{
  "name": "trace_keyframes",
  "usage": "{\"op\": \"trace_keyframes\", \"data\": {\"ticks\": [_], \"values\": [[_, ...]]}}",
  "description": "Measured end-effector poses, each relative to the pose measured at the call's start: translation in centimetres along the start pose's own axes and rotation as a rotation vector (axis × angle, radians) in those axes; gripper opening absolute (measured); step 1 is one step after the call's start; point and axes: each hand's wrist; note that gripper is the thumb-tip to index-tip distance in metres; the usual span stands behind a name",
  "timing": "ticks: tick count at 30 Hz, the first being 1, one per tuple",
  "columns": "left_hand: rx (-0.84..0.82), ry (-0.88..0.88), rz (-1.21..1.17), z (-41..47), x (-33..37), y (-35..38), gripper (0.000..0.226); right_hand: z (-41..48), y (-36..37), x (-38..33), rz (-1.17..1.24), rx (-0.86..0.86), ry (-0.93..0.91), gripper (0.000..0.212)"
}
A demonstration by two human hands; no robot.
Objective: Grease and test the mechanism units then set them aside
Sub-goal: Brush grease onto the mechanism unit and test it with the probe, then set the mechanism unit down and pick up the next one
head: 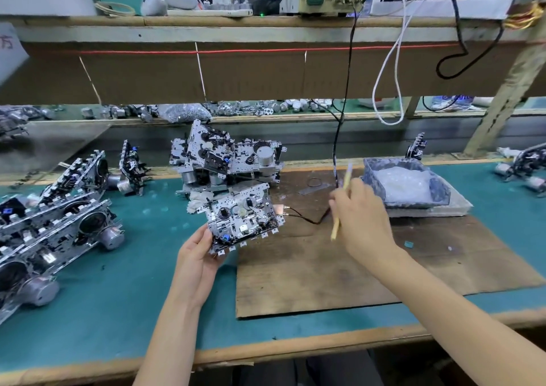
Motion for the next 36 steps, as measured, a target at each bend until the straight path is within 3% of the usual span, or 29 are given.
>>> {"op": "trace_keyframes", "data": {"ticks": [3, 7, 13, 19, 22, 24, 26, 30, 32, 34, 36], "values": [[-0.012, -0.001, -0.009, 0.1, -0.1, -0.2, 0.024, -0.5, 0.5, 1.6, -0.285, -0.187, 0.166, 0.024], [-0.022, -0.001, -0.016, 0.2, -0.2, -0.2, 0.027, -1.0, 1.3, 1.9, -0.325, -0.334, 0.159, 0.031], [-0.026, -0.003, -0.032, 0.2, -0.3, -0.3, 0.027, -1.0, 1.3, 1.9, -0.382, -0.346, 0.202, 0.023], [-0.043, -0.012, -0.052, 0.3, -0.3, -0.2, 0.027, -1.0, 1.4, 2.4, -0.417, -0.480, 0.198, 0.026], [-0.042, -0.007, -0.064, 0.2, -0.2, -0.2, 0.027, -0.5, 0.7, 2.1, -0.388, -0.450, 0.193, 0.024], [-0.037, -0.004, -0.073, 0.2, -0.2, -0.1, 0.026, -0.2, 0.4, 1.9, -0.205, -0.303, 0.126, 0.025], [-0.029, -0.010, -0.086, 0.2, -0.1, -0.1, 0.026, -0.2, 0.0, 0.6, 0.181, -0.213, 0.045, 0.026], [-0.018, -0.018, -0.125, 0.2, 0.0, -0.1, 0.026, -1.0, -0.1, -3.9, 0.584, -0.548, -0.107, 0.039], [-0.025, -0.016, -0.149, 0.1, 0.1, 0.0, 0.024, -1.5, 0.9, -6.1, 0.730, -0.699, -0.067, 0.042], [-0.045, -0.016, -0.186, 0.0, 0.2, 0.0, 0.025, -2.3, 2.3, -8.4, 0.931, -0.763, 0.038, 0.037], [-0.057, -0.020, -0.217, -0.1, 0.3, 0.2, 0.035, -3.2, 3.6, -10.8, 1.195, -0.694, 0.161, 0.024]]}}
Point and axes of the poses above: each hand's wrist, its own z-axis towards the middle knuckle, its own y-axis out of the palm, x = y × z, and after that the axes turned 6 degrees about y, right-handed
